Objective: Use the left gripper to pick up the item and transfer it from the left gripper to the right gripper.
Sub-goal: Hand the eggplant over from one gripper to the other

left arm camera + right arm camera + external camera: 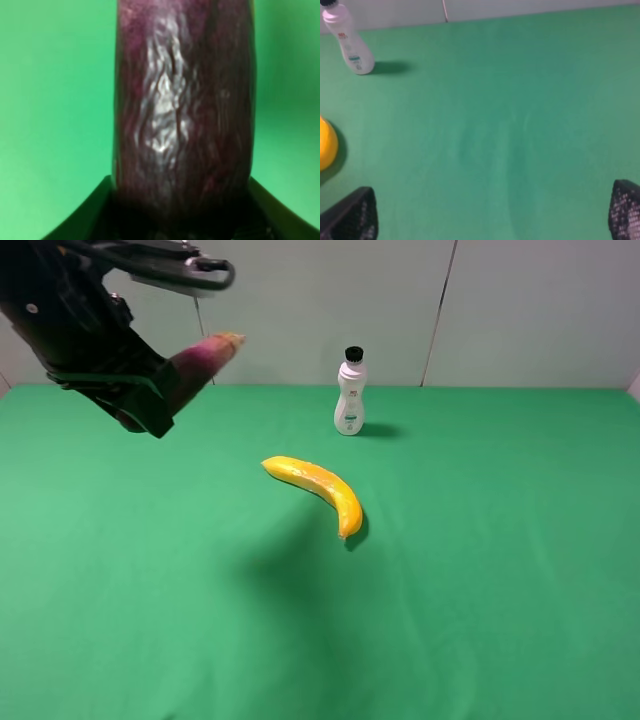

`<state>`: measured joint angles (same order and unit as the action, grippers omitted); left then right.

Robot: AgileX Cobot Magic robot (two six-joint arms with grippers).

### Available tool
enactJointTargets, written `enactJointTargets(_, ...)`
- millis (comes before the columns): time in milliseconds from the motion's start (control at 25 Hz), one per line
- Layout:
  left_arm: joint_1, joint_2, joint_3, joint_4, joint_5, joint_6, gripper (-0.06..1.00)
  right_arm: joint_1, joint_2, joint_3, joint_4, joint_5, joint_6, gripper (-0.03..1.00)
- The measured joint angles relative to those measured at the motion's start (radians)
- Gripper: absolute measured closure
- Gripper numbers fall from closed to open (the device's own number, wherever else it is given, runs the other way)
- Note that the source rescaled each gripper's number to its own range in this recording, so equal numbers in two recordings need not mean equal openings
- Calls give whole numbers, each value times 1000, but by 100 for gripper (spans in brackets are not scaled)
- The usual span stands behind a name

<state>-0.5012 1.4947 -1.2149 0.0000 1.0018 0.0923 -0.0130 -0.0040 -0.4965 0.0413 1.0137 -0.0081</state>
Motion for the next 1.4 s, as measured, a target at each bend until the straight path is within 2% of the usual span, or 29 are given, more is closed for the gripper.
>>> enactJointTargets(160,-70,0,0,0,0,-2,93,0,0,0,0,0,0,-3)
enactJointTargets(360,-92,7,-1,27,-1,-14,93,0,0,0,0,0,0,-3)
enactJointTargets(800,-226,209,-168,61,27,10,93,0,0,0,3,0,0,-3)
enactJointTargets(1160,-319,303,-264,56,17,140,93,0,0,0,3,0,0,-3)
enactJointTargets(1400,-323,304,-268,5,-18,291,93,0,0,0,3,0,0,-3)
